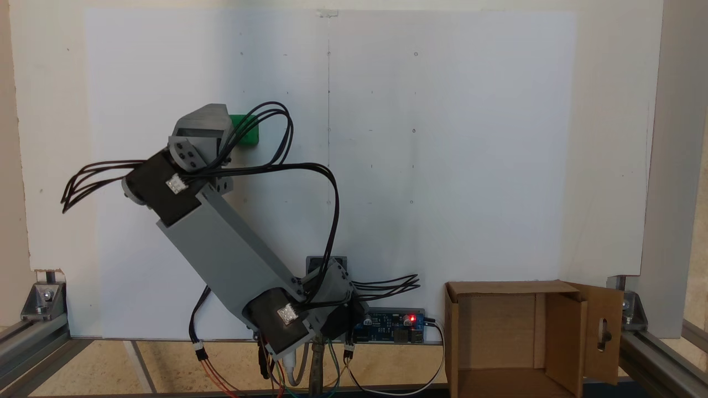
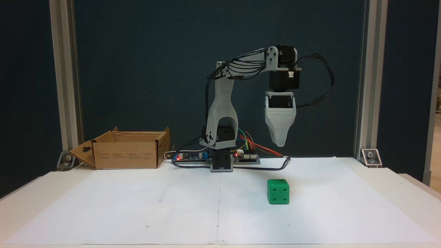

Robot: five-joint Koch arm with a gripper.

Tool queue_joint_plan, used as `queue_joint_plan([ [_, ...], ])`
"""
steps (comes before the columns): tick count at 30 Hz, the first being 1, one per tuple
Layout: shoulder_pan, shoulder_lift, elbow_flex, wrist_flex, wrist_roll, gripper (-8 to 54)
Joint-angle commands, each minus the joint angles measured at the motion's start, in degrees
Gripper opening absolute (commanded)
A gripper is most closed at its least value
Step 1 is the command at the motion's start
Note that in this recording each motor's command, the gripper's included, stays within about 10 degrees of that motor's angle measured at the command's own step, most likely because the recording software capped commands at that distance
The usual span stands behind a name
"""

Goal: Grasp a green dice and put it in the bin.

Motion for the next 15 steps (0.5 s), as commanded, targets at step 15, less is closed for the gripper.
queue_joint_plan([
  [15, 1.85, -1.32, -2.81, -1.85, 3.96, 43.2],
])
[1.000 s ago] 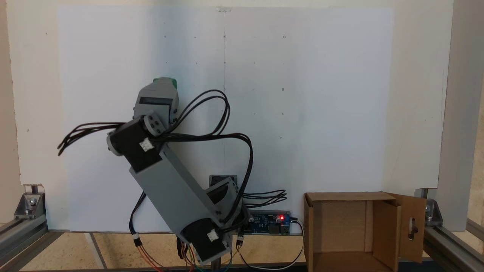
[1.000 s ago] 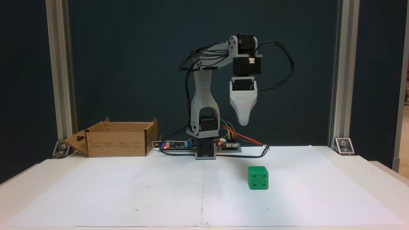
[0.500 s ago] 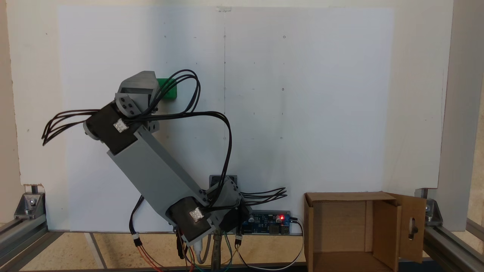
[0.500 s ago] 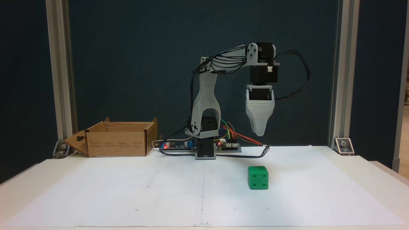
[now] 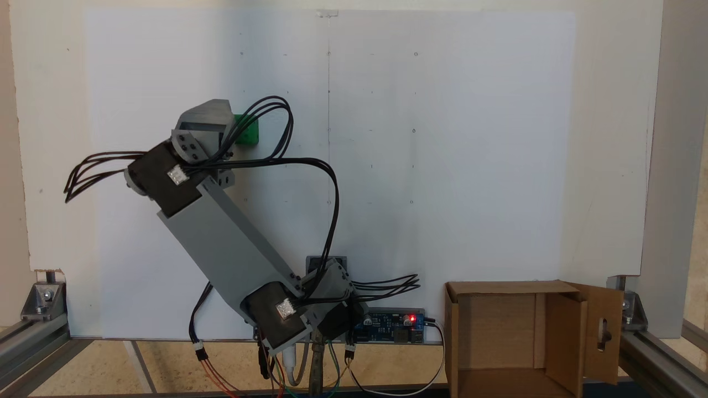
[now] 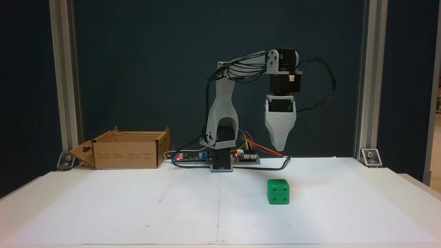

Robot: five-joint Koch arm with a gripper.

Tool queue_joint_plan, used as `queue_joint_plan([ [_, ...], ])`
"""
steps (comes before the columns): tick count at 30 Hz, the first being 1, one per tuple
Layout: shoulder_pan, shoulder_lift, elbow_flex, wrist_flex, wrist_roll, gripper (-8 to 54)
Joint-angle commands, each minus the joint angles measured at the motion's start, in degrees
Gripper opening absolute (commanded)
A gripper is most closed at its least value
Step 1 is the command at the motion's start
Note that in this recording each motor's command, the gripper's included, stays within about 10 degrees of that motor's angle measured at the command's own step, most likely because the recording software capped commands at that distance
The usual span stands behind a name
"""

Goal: Grasp a green dice and put it in the bin.

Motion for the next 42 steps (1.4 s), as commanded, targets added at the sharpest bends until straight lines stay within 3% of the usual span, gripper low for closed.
queue_joint_plan([
  [1, 0.53, -0.44, -2.72, -0.7, 3.96, 43.2],
  [42, 0.35, -5.98, 9.58, -13.62, 3.96, 43.2],
])
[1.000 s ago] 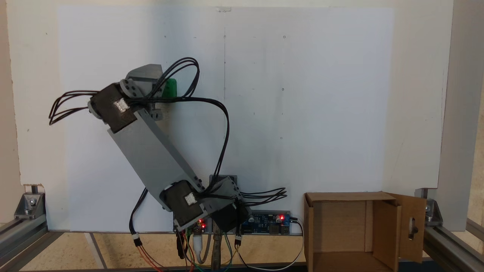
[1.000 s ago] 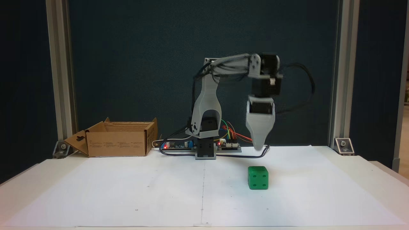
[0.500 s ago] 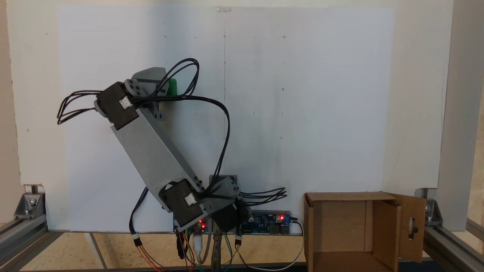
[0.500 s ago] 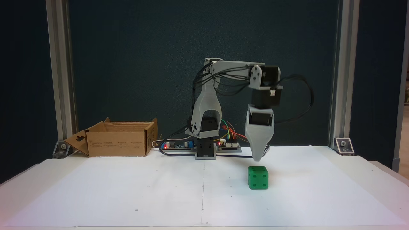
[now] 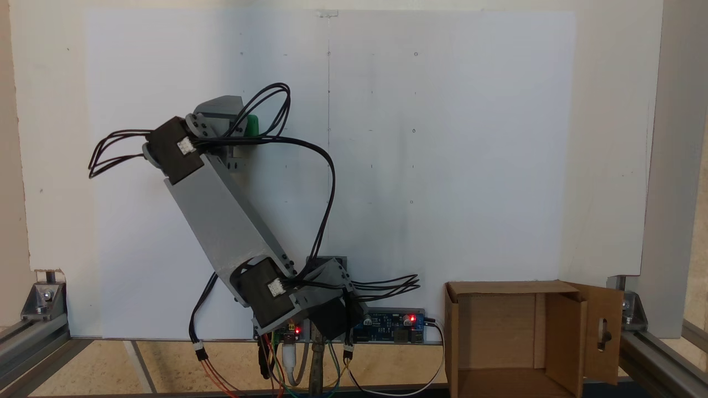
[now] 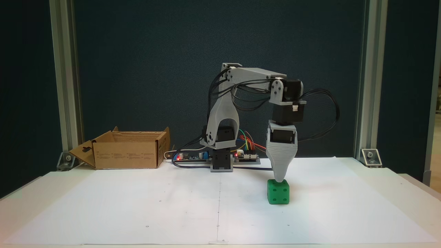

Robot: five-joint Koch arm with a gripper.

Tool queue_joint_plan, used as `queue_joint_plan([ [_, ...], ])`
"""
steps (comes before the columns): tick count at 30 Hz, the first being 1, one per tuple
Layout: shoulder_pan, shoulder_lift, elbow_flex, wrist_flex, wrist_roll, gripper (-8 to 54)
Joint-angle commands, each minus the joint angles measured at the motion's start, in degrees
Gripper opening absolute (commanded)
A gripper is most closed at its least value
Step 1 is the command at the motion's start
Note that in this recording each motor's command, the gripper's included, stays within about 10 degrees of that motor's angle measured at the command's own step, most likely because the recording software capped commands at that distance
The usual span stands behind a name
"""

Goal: Grasp a green dice and put it in the bin.

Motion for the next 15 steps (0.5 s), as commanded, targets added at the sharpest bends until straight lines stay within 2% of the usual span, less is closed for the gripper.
queue_joint_plan([
  [1, 0.0, -0.26, -1.23, -0.88, 3.96, 43.2],
  [15, 0.18, -3.52, -1.23, -3.08, 3.96, 43.2],
])
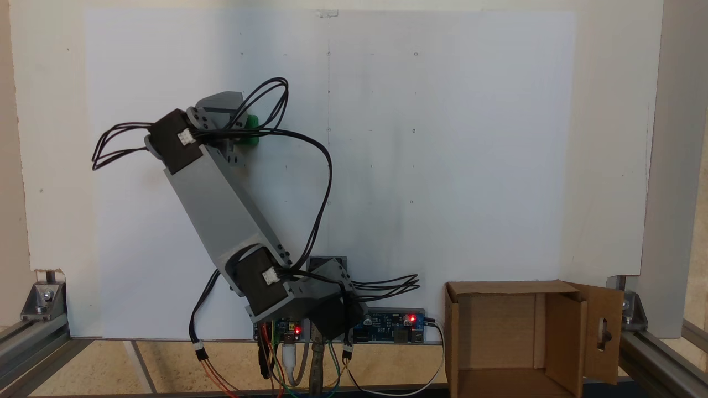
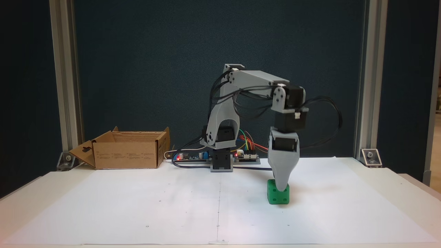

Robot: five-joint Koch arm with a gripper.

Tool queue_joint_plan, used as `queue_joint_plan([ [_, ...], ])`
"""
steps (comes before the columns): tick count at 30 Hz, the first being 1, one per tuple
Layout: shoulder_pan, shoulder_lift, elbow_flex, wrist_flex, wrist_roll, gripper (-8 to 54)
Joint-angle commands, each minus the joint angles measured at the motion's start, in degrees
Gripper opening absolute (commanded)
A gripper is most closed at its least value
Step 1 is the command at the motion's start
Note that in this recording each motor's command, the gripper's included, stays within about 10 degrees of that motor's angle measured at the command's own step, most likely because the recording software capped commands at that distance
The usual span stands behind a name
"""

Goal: Grasp a green dice and put it in the bin.

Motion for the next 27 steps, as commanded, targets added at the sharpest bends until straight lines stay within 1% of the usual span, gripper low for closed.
queue_joint_plan([
  [1, 0.09, 0.09, -1.23, -0.79, 3.96, 43.2],
  [11, 0.35, -2.55, -1.23, -2.37, 3.87, 43.1],
  [27, 0.79, -2.81, 0.97, -2.29, 3.87, 42.1],
])
